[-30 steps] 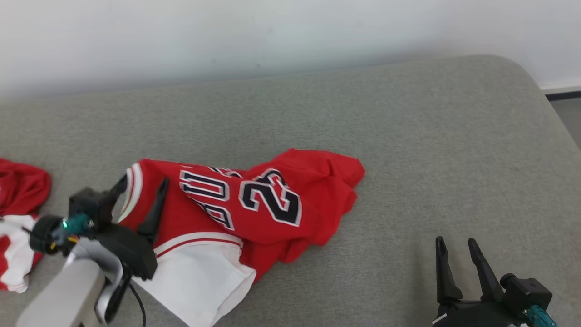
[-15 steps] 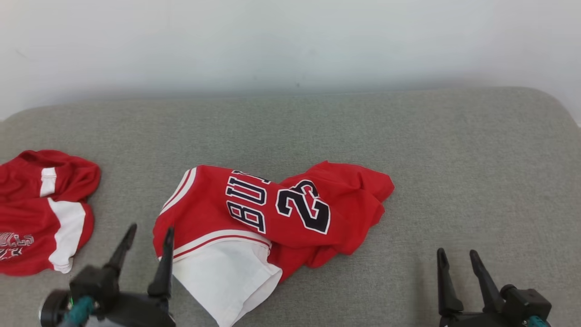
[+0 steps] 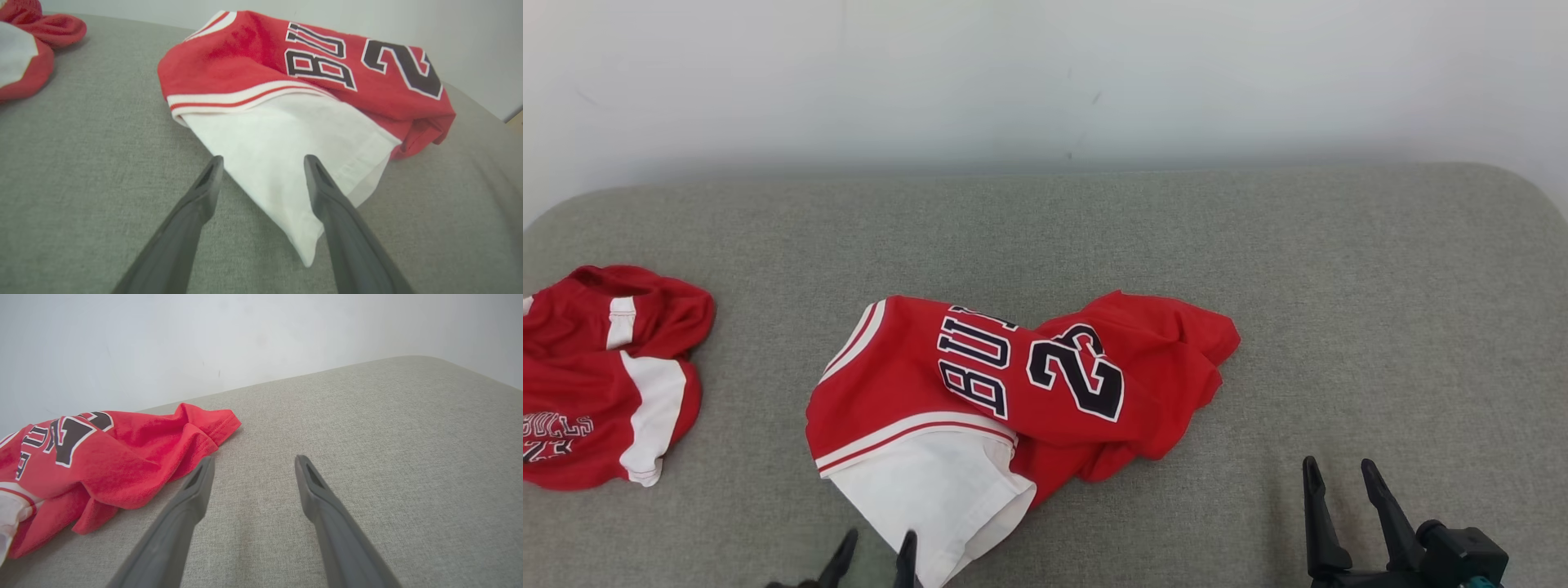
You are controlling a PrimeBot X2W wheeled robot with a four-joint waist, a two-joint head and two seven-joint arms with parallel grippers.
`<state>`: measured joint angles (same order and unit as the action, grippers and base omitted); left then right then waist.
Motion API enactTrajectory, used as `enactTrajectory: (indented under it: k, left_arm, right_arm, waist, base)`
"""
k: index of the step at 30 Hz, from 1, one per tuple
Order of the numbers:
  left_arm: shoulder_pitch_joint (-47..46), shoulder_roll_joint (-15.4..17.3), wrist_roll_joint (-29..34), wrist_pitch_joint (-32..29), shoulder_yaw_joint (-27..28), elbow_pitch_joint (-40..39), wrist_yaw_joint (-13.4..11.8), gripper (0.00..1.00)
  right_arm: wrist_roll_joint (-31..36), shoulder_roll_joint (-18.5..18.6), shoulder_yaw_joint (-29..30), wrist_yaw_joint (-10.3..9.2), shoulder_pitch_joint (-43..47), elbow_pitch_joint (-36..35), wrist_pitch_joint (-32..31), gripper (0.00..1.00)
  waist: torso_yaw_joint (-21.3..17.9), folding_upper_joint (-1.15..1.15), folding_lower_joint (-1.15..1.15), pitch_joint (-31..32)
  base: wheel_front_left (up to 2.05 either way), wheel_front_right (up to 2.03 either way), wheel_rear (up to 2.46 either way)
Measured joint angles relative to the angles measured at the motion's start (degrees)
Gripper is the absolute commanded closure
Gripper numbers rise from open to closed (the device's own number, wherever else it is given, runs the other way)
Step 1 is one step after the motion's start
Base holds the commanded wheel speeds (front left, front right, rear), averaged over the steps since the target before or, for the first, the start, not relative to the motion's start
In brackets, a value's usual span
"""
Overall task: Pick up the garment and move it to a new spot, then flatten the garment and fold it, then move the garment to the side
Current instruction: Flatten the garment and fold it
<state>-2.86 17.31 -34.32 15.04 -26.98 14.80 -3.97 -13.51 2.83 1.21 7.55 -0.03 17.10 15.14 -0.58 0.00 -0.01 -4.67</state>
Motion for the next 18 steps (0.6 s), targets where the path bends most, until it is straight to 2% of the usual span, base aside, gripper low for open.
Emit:
enactTrajectory:
  k: [2,5,12,14,15,18]
  left_arm:
    - [0.3,-0.7,-0.3,0.0,-0.8,2.6,1.0,0.00]
    - [0.2,-1.6,-0.5,0.0,-1.0,5.3,1.1,0.00]
    - [-1.3,-4.3,-1.4,-0.7,-3.4,10.7,4.1,0.00]
    - [-2.1,-4.7,-1.4,-0.7,-3.3,12.3,4.1,0.53]
    - [-2.4,-4.7,-1.3,-0.6,-3.2,12.8,4.1,0.98]
    - [-3.2,-4.8,-1.2,-0.4,-2.6,14.2,4.5,1.00]
  right_arm:
    - [0.0,0.0,0.0,0.00,0.0,0.0,0.0,0.00]
    - [0.0,0.0,-0.1,0.00,0.0,0.1,0.0,0.00]
    - [0.0,0.0,-0.1,0.00,-0.4,0.3,0.0,0.00]
    - [0.0,0.0,0.0,0.00,-0.6,0.3,0.0,0.00]
    - [0.0,0.0,0.0,0.00,-0.7,0.3,0.0,0.00]
    - [-0.1,0.0,0.1,0.00,-0.8,0.3,0.0,0.00]
  waist:
    - [-0.1,0.00,0.00,-0.2]
    - [-0.3,0.00,0.00,-0.3]
    - [-0.7,0.00,0.00,-0.9]
    - [-0.8,0.00,0.01,-1.0]
    - [-0.8,0.00,0.01,-0.9]
    - [-0.9,0.00,0.01,-0.9]
  base:
    - [0.00,0.00,0.00]
    - [0.00,0.00,0.00]
    - [0.00,0.00,0.00]
    - [0.00,0.00,0.00]
    - [0.00,0.00,0.00]
    - [0.00,0.00,0.00]
